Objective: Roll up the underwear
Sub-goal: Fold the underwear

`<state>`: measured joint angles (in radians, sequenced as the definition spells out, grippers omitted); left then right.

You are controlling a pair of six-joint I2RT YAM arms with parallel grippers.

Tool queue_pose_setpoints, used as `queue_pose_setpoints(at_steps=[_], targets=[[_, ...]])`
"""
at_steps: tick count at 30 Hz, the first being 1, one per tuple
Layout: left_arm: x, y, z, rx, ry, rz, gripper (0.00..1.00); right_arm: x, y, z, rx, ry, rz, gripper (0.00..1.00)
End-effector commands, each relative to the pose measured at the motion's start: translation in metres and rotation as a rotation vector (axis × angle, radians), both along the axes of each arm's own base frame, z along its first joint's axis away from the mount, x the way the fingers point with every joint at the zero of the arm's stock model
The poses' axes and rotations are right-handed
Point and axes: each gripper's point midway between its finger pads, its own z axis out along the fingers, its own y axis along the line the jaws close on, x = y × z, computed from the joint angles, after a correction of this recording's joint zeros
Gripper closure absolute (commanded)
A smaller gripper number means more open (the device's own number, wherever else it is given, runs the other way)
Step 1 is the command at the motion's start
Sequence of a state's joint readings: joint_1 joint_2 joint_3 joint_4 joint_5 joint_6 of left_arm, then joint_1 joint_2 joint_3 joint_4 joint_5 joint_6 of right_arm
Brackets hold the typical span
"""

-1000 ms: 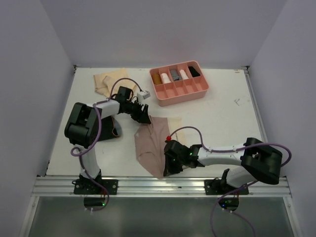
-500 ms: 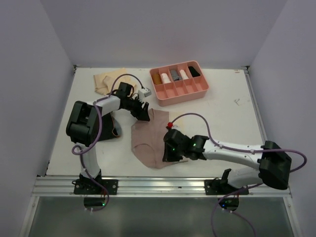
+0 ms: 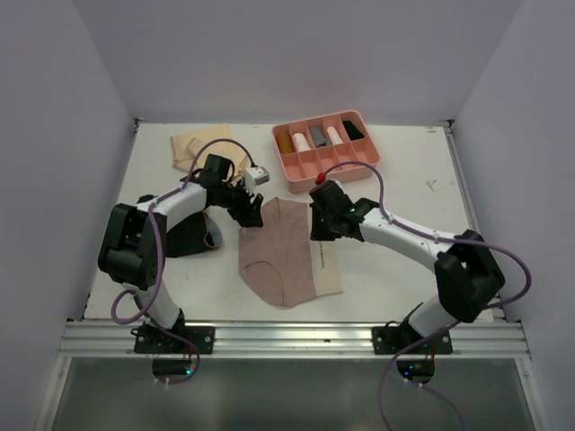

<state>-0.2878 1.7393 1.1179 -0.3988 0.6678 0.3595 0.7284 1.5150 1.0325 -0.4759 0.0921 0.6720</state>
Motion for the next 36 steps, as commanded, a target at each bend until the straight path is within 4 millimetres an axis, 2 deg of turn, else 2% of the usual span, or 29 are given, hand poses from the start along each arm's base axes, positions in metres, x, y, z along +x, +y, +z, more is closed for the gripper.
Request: queue_pose_setpoints(at_steps=[1,2,3,7,8,10,11,13,14,16,19,20,21,22,23,25,26,27,28,29,30,31,32,33,34,36], targets=[[-0.015,0.011,-0.018,0.037,0.023,-0.029,0.38,0.032,0.012,0.005,-0.004,-0.072,0.039,0.89],[-0.017,0.011,-0.020,0.039,0.024,-0.036,0.38,0.035,0.011,0.000,-0.011,-0.066,0.036,0.89],[-0.017,0.012,-0.021,0.042,0.024,-0.038,0.38,0.036,0.011,-0.014,-0.027,-0.041,0.041,0.90],[-0.015,0.011,-0.018,0.040,0.009,-0.041,0.38,0.032,0.004,-0.039,-0.048,-0.005,0.030,0.92],[-0.013,0.011,-0.017,0.040,0.009,-0.041,0.38,0.025,-0.003,-0.049,-0.058,0.017,0.020,0.92],[-0.011,0.010,-0.017,0.041,0.009,-0.042,0.38,0.017,-0.005,-0.055,-0.037,0.041,0.001,0.93],[-0.010,0.010,-0.017,0.042,0.010,-0.044,0.38,0.004,-0.013,-0.067,-0.049,0.074,-0.005,0.94],[-0.007,0.009,-0.016,0.043,0.007,-0.044,0.38,-0.005,-0.014,-0.066,-0.009,0.079,-0.026,0.94],[-0.004,0.008,-0.014,0.039,-0.002,-0.044,0.38,-0.017,-0.023,-0.077,-0.020,0.103,-0.030,0.94],[0.000,0.007,-0.013,0.036,-0.011,-0.047,0.38,-0.027,-0.023,-0.077,0.011,0.117,-0.028,0.94],[0.005,0.003,-0.010,0.019,-0.011,-0.054,0.38,-0.034,-0.028,-0.065,0.033,0.096,-0.019,0.94],[0.008,-0.001,-0.004,0.000,-0.025,-0.065,0.38,-0.029,-0.025,-0.045,0.066,0.048,-0.009,0.89],[0.011,-0.003,0.000,-0.009,-0.036,-0.069,0.38,-0.028,-0.024,-0.036,0.072,0.026,0.004,0.86],[0.016,-0.005,0.007,-0.021,-0.058,-0.068,0.38,-0.025,-0.022,-0.024,0.087,-0.003,0.014,0.69],[0.023,-0.008,0.013,-0.033,-0.085,-0.066,0.38,-0.012,-0.018,0.001,0.102,-0.078,0.023,0.60],[0.035,-0.014,0.023,-0.057,-0.114,-0.060,0.38,0.002,-0.019,0.023,0.088,-0.146,0.037,0.42],[0.041,-0.016,0.025,-0.069,-0.123,-0.058,0.38,0.018,-0.018,0.043,0.073,-0.215,0.038,0.39],[0.046,-0.018,0.027,-0.075,-0.130,-0.052,0.39,0.026,-0.018,0.045,0.063,-0.221,0.036,0.39],[0.054,-0.021,0.027,-0.079,-0.137,-0.045,0.40,0.045,-0.024,0.058,0.076,-0.245,0.004,0.43],[0.064,-0.025,0.031,-0.096,-0.159,-0.025,0.41,0.052,-0.025,0.056,0.076,-0.235,0.014,0.46],[0.069,-0.026,0.032,-0.102,-0.171,-0.012,0.41,0.062,-0.028,0.045,0.056,-0.208,0.004,0.49],[0.074,-0.027,0.028,-0.101,-0.175,0.005,0.42,0.075,-0.038,0.041,0.048,-0.204,-0.025,0.54],[0.083,-0.029,0.032,-0.116,-0.199,0.029,0.42,0.084,-0.038,0.043,0.045,-0.216,-0.021,0.57],[0.085,-0.033,0.031,-0.117,-0.207,0.034,0.42,0.092,-0.040,0.031,0.026,-0.197,-0.026,0.59],[0.088,-0.034,0.025,-0.110,-0.205,0.047,0.42,0.100,-0.046,0.028,0.016,-0.194,-0.039,0.61],[0.092,-0.041,0.025,-0.127,-0.218,0.052,0.42,0.113,-0.045,0.025,0.023,-0.208,-0.036,0.62]])
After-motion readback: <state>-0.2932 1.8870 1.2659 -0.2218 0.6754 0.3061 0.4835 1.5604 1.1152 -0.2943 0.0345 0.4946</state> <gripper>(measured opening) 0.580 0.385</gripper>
